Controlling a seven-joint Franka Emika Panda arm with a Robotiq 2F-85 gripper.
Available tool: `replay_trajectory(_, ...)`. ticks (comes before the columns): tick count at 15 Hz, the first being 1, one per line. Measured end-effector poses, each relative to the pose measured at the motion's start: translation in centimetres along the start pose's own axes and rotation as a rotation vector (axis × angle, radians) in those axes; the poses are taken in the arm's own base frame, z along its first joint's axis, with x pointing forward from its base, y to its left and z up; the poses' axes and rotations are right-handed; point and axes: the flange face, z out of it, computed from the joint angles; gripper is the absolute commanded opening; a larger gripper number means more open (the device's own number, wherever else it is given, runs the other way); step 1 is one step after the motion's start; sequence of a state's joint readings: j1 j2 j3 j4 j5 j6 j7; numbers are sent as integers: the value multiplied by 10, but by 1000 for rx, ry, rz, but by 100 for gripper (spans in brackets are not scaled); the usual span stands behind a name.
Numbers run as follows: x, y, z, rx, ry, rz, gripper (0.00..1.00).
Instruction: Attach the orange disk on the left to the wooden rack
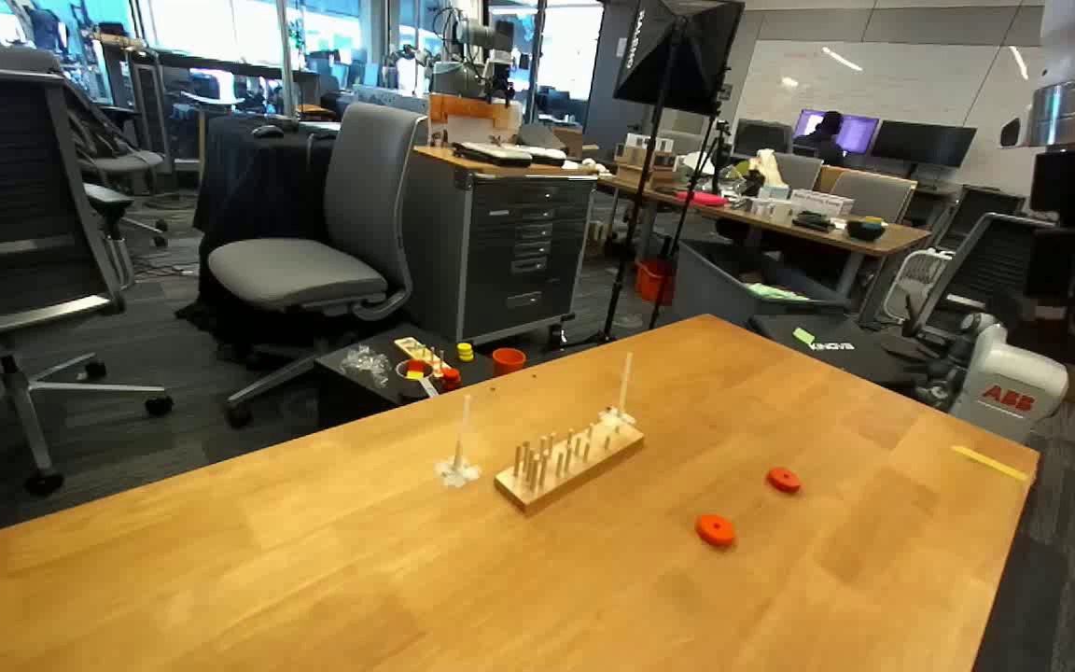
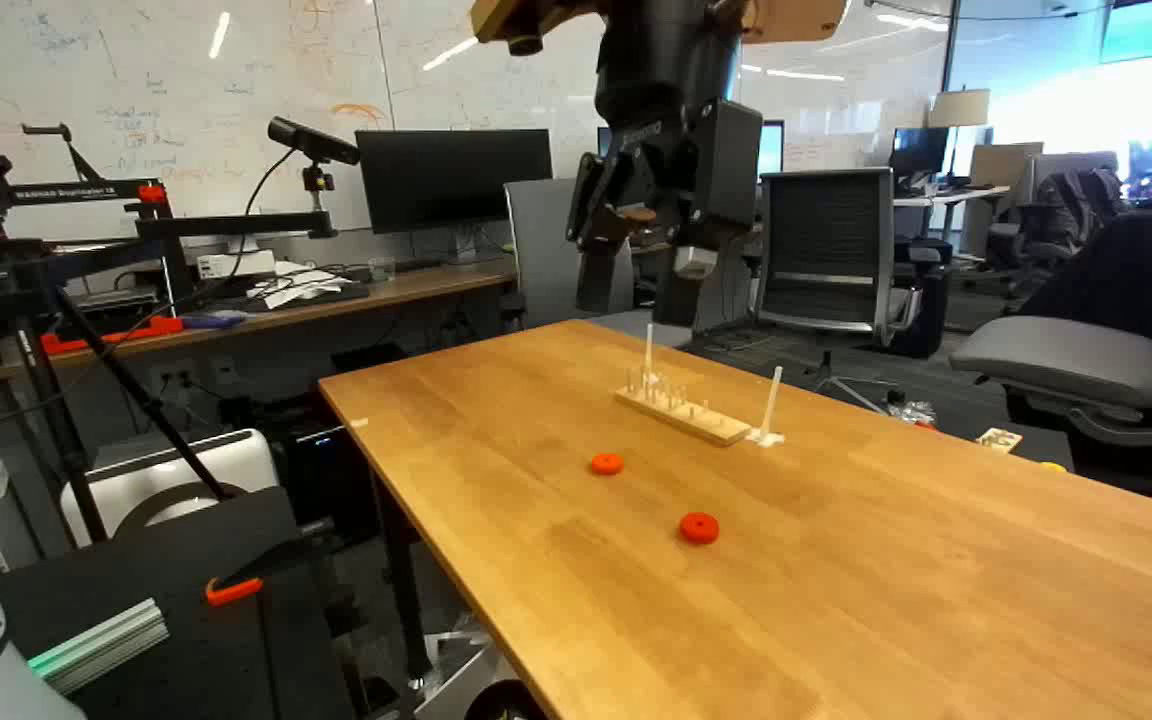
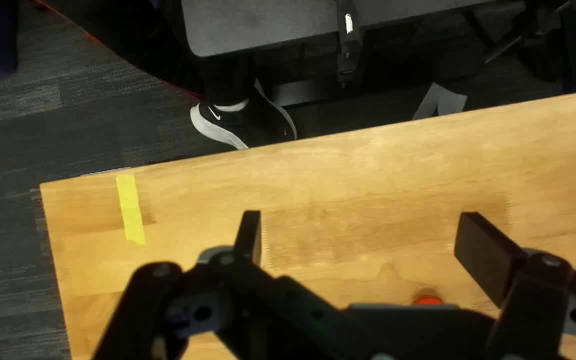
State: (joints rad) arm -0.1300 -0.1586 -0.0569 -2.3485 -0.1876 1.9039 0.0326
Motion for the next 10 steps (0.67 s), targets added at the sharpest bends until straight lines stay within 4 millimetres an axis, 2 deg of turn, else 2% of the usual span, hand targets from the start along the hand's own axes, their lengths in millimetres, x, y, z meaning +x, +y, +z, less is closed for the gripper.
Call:
replay_trajectory(4,2,-6,4,-3,-4,-9,100)
replay_trajectory(10,19,-62,38,-35,-11,-38,100)
